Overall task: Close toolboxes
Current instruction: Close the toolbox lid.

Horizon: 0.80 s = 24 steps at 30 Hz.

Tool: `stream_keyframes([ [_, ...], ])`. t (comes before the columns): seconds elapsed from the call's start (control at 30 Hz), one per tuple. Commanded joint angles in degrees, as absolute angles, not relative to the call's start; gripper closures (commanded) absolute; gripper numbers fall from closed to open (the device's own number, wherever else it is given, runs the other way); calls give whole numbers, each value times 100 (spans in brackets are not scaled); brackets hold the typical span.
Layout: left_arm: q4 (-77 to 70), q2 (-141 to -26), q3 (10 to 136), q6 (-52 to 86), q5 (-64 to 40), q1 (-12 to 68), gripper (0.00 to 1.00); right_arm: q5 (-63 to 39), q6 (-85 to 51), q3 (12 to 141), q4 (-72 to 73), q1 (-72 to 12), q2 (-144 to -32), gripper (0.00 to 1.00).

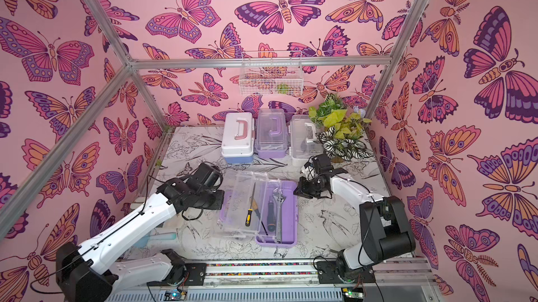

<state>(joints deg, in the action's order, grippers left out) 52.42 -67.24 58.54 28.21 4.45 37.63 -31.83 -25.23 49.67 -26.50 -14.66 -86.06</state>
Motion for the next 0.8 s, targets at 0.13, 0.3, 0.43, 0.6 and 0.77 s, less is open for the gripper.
stream_keyframes([
  [0.13, 4707, -6928, 6472, 2821, 79, 4514, 83, -3523, -2665, 4843, -2373, -1626, -8627, 85],
  [0.3, 4553, -7098, 6619, 2823, 9, 4964, 51, -3626, -2686, 4827, -2297, -1639, -8648, 84],
  [0.43, 4514, -7218, 6777, 2848, 18, 5180, 41, -3665, -2757, 4783, -2179, -1638, -8631, 84],
  [0.6, 4431, -7541, 7114, 2789, -16, 5489, 37, -3667, -2719, 4820, -2259, -1624, -8604, 81],
  [0.77, 4337, -8076, 7528, 2649, -189, 5754, 37, -3618, -2658, 4860, -2382, -1626, -8578, 81],
])
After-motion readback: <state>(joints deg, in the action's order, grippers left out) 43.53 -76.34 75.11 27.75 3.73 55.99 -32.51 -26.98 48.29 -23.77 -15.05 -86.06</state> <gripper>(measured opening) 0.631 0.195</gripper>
